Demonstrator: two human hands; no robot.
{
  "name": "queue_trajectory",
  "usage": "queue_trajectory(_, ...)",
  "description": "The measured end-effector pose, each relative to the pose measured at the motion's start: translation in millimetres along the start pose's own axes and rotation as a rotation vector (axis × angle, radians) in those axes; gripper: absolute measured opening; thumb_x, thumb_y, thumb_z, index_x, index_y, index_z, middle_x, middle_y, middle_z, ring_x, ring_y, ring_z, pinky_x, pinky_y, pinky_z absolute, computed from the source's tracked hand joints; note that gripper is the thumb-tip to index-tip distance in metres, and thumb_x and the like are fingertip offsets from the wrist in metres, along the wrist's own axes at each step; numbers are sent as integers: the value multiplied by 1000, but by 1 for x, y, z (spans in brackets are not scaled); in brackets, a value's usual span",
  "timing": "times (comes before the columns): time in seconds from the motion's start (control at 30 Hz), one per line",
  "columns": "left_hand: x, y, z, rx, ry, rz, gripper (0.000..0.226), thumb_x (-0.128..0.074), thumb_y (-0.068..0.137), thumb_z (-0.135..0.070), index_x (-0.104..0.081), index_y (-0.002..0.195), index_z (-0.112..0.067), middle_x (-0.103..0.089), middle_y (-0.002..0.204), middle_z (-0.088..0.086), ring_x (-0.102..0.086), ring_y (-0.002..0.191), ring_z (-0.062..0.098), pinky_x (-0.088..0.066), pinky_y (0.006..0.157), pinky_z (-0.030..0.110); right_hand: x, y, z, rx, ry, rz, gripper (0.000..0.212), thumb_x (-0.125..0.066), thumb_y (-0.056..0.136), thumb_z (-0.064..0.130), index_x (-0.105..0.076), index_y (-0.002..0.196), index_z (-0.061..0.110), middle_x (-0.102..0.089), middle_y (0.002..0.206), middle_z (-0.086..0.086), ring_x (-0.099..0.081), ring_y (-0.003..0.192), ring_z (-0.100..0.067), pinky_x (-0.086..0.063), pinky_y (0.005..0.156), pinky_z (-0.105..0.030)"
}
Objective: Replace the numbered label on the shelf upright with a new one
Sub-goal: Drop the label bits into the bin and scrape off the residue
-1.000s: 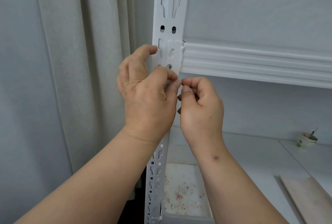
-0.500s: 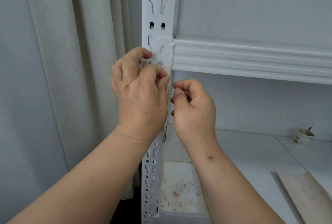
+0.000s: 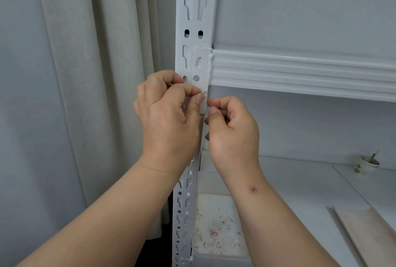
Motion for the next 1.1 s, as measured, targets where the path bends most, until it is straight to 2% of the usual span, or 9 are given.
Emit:
queue_trajectory(0.13, -1, 0, -1, -76, 66, -16, 6, -72, 81, -19, -71, 84, -15, -59, 104, 3, -44, 103, 19, -29, 89, 28, 0, -2, 0, -12, 6, -1, 19, -52, 91, 17, -59, 83, 33, -65, 75, 11, -64, 75, -9, -56, 71, -44)
queue_trajectory(0.23, -2, -1, -4, -135, 90, -32, 4, -74, 79, -14, -70, 81, -12, -60, 101, 4, -45, 100, 20, -30, 88, 31, -1, -3, 0, -11, 5, -5, 18, -51, 89, 19, -59, 83, 33, -65, 75, 11, -64, 75, -10, -56, 70, -44)
queue_trajectory(0.33, -2, 0, -5, -145, 90, -47, 4, -73, 81, -14, -69, 80, -12, -61, 100, 4, -46, 98, 21, -32, 86, 33, -2, -2, -1, -4, 4, -9, 15, -49, 85, 25, -57, 79, 36, -64, 72, 12, -64, 73, -10, -56, 68, -44)
queue_trajectory(0.43, -3, 1, -6, -171, 108, -45, 3, -70, 82, -13, -68, 81, -12, -61, 101, 5, -45, 97, 21, -33, 84, 34, -2, -1, -2, -6, 6, -6, 16, -51, 87, 23, -57, 80, 36, -65, 73, 11, -64, 72, -11, -56, 69, -44)
queue_trajectory(0.6, -7, 6, -8, -255, 166, -28, 2, -63, 84, -10, -62, 81, -10, -57, 105, 8, -40, 96, 22, -25, 87, 29, -3, 0, -5, -17, 11, -10, 20, -52, 88, 19, -57, 81, 36, -66, 74, 10, -64, 74, -12, -56, 70, -43)
queue_trajectory(0.7, -8, 8, -9, -223, 155, 7, 2, -63, 82, -6, -61, 81, -7, -59, 105, 14, -38, 95, 23, -23, 87, 27, -3, -1, -7, -23, 11, -7, 20, -52, 88, 18, -58, 81, 36, -65, 74, 10, -64, 73, -12, -56, 71, -43)
queue_trajectory(0.87, -7, 5, -2, -110, 101, 26, 8, -56, 88, -12, -59, 86, -5, -55, 108, 17, -37, 95, 21, -26, 85, 27, 0, -2, -10, -35, -8, -2, 23, -53, 89, 15, -57, 82, 36, -65, 76, 10, -63, 75, -13, -56, 73, -43)
queue_trajectory(1.03, 0, 7, 6, 61, -5, 35, 7, -54, 89, -16, -59, 90, -11, -41, 108, -2, -32, 99, 4, -35, 92, 33, -1, -2, -8, -44, -9, -2, 21, -52, 89, 18, -56, 79, 36, -64, 75, 11, -63, 74, -12, -56, 73, -43)
queue_trajectory(1.1, 2, 7, 4, 74, -35, 60, 6, -56, 88, -18, -61, 89, -14, -41, 108, -6, -34, 101, 3, -38, 95, 38, -1, -2, -4, -38, 10, -8, 16, -55, 88, 20, -58, 80, 34, -63, 72, 12, -61, 70, -10, -56, 70, -40)
Point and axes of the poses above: each hand's wrist, its own y-axis towards the middle knuckle, its own x-axis out of the back of the hand, z = x × y, the point moved 5 cm from there along y, towards the middle knuckle
